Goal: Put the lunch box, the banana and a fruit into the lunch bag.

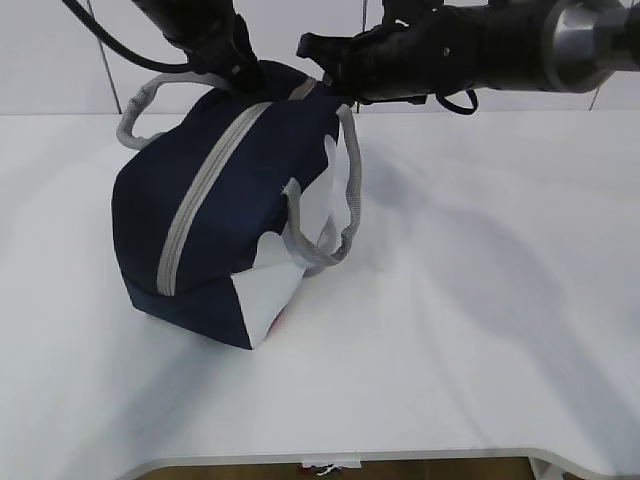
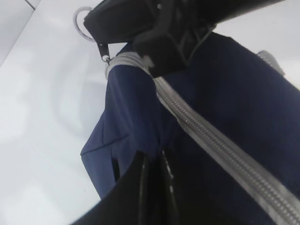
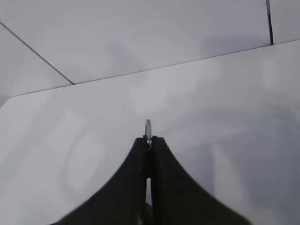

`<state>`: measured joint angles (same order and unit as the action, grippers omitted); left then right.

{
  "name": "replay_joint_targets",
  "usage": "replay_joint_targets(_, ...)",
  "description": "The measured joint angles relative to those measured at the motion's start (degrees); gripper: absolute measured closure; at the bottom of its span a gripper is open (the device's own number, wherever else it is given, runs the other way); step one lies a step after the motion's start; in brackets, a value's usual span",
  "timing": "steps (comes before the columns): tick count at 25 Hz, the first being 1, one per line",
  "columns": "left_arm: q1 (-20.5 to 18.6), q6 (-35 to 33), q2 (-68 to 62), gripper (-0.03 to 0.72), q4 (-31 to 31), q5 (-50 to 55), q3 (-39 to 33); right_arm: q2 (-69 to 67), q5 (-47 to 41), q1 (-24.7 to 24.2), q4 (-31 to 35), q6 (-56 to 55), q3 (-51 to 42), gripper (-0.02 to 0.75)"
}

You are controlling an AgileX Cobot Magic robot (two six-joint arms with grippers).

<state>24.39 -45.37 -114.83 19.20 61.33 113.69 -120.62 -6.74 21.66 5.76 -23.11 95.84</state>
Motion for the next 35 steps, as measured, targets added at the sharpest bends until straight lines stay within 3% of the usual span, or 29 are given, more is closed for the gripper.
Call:
replay_joint_targets(25,0.00,-0.07,1.99,0.683,1.01,3.12,-0.08,3.24,-11.15,-0.34,0.98,-0.34,0.48,0.724)
replay_joint_targets(30,0.00,-0.21,2.41,0.683,1.50,6.82,-0.08,4.76,-19.06,-0.44,4.80,0.77,0.48,0.724)
replay_joint_targets(35,0.00,-0.21,2.66,0.683,1.61,8.86,-0.08,5.11,-21.88,-0.64,9.79,8.92,1.48,0.724)
